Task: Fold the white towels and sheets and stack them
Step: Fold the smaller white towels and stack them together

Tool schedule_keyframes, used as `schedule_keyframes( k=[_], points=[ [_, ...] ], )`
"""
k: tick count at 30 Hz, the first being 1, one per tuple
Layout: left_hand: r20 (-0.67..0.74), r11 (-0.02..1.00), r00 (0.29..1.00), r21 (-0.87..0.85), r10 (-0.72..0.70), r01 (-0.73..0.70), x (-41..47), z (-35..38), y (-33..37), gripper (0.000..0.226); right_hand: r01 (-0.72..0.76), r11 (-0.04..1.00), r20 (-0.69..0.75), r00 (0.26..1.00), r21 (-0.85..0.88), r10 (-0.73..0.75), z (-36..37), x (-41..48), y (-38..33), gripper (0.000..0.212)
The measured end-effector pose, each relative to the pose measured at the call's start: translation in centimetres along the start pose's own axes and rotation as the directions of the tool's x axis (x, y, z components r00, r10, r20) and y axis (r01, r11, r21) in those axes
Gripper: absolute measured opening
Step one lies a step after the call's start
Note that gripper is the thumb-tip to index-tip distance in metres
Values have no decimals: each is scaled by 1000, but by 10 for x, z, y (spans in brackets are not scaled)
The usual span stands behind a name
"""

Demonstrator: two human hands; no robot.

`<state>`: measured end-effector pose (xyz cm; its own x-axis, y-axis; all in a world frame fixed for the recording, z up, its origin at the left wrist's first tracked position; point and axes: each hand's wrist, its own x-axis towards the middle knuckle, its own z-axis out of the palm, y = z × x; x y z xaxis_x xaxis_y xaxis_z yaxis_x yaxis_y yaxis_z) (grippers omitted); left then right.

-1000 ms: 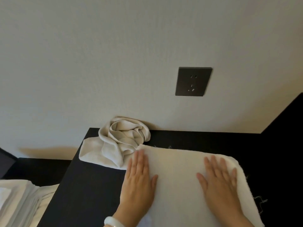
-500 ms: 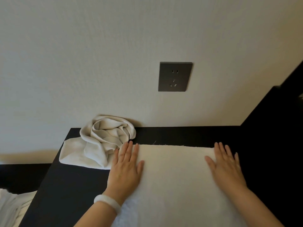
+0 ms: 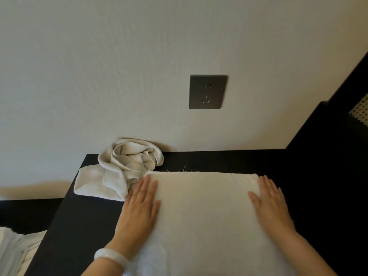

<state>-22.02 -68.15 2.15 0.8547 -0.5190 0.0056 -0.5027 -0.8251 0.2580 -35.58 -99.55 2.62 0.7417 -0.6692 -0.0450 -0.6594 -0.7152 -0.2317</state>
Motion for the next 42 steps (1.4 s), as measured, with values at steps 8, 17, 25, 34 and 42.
schedule_keyframes(
  k=[8,17,25,34,42],
  points=[
    [-28,786,890,-481,-456,388,-30,-11,2,33,-380,843,178,925,381,336,-24,-32,12,36],
    [60,704,843,-521,-534,483,-46,-24,0,15,-402,727,289,914,557,284,-44,-47,16,20],
    [91,809,863,-312,-496,498,-58,-33,9,26,-447,554,415,889,702,193,-55,-58,21,21],
    [139,802,857,-304,-497,514,-58,-35,7,15,-408,586,411,901,701,135,-53,-64,22,11],
    [137,877,886,-138,-443,460,-56,-35,15,19,-391,633,389,909,668,151,-49,-61,30,16]
  ],
)
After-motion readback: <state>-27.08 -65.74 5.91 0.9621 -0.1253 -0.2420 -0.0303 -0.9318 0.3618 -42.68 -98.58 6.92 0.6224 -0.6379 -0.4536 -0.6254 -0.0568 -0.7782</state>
